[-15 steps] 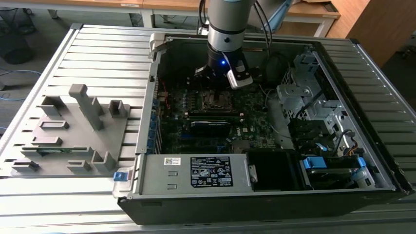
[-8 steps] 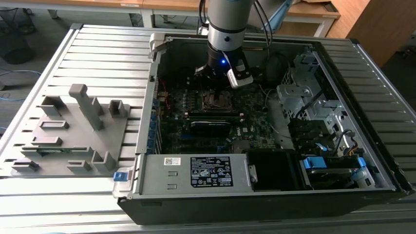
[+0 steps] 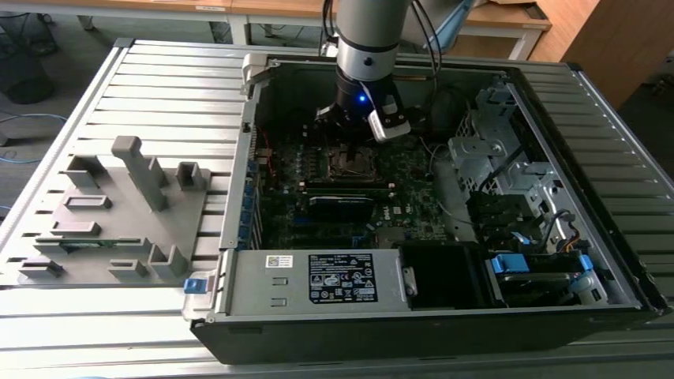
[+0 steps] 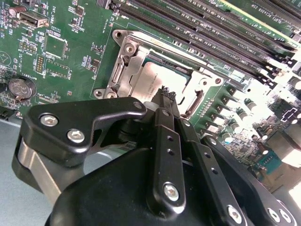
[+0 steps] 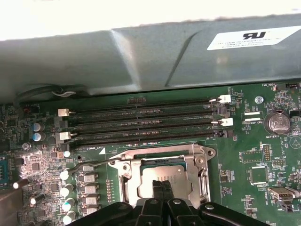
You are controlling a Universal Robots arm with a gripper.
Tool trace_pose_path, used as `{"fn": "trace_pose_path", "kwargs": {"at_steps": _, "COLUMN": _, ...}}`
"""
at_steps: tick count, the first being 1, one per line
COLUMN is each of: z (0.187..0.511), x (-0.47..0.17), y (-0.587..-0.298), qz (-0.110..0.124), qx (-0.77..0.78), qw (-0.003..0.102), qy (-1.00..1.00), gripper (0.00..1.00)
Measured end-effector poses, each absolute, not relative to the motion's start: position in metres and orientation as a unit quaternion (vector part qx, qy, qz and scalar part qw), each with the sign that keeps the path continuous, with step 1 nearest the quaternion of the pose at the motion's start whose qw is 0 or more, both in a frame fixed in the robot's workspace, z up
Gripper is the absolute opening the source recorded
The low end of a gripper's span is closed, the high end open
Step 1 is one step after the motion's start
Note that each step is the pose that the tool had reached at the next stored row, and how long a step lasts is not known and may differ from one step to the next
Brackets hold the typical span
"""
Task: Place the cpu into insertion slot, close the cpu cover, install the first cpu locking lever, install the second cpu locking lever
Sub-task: 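Install the first cpu locking lever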
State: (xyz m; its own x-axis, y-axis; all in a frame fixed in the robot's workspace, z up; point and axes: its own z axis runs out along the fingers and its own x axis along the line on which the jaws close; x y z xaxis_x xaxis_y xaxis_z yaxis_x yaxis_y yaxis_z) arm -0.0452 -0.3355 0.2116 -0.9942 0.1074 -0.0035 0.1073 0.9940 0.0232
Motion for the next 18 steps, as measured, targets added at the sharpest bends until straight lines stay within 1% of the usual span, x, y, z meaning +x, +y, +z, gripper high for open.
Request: {"fn": "trace_pose_path", "kwargs": {"at_steps": 18, "z": 0.2128, "x": -0.0464, "y": -0.3355, "qz": 0.012, "qx": 0.054, "qw": 0.002, "qy": 0.998, "gripper": 0.11}}
